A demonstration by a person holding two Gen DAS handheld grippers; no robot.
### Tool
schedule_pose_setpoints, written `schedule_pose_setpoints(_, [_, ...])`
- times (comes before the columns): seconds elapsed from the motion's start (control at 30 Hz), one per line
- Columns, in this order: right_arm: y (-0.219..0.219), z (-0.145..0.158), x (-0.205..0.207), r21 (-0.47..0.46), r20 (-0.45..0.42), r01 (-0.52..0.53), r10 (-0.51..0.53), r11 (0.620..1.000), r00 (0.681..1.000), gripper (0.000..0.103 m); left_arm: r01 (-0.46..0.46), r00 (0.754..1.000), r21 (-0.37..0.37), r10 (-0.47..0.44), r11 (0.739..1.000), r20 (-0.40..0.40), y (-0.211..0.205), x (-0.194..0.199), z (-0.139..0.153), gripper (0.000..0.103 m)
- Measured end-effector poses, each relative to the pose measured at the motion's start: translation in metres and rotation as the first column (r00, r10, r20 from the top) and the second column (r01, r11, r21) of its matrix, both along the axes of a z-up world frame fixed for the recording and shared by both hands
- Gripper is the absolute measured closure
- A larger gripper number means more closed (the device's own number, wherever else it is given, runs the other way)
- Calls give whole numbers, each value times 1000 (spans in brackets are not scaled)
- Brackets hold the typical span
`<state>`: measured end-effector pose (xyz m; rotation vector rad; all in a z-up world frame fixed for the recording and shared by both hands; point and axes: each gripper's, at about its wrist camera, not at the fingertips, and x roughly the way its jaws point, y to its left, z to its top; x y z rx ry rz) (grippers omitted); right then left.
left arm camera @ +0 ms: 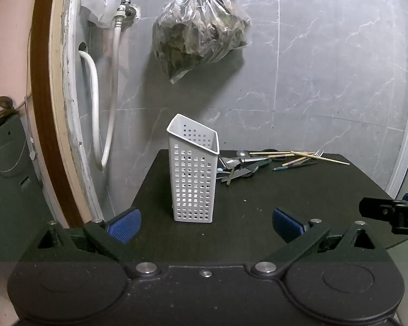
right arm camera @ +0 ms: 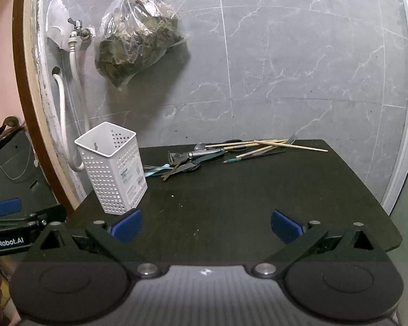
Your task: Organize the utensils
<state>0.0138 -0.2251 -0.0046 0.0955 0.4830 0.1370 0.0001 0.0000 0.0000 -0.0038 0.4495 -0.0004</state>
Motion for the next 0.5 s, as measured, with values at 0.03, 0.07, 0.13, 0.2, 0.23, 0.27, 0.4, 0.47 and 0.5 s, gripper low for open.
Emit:
schedule_pose_setpoints(0.03, [0,0,0,0,-1,0,0,1000,1000,0,0,1000,-2,0,1000,0,0,0,0,1])
schedule_pose_setpoints(0.07, [0,0,1,-1,-2,0,0,1000,1000,0,0,1000,-1,0,1000,0,0,0,0,1])
schedule_pose_setpoints(0.13, [0,0,1,-1,-3,-1,1,1000,1000,0,1,1000,-3,-1,1000,-1,0,0,0,1])
schedule_pose_setpoints(0.2, [0,1,1,1,-4,-2,2,1000,1000,0,4,1000,-1,-4,1000,-2,0,0,0,1])
schedule_pose_setpoints(0.23, [0,1,2,1,-5,-2,2,1000,1000,0,3,1000,-1,-3,1000,-2,0,0,0,1])
schedule_pose_setpoints(0.27, [0,1,2,1,-5,-3,3,1000,1000,0,4,1000,0,-4,1000,-3,0,0,0,1])
schedule_pose_setpoints(0.4, [-1,3,2,1,-9,-1,1,1000,1000,0,5,1000,1,-5,1000,-7,0,1,0,1])
schedule_pose_setpoints(0.47, [-3,3,5,1,-10,-1,1,1000,1000,0,4,1000,0,-4,1000,-6,-1,3,-4,1])
schedule_pose_setpoints(0.5, [-3,3,5,1,-10,-1,1,1000,1000,0,5,1000,-2,-5,1000,-6,0,3,-4,1])
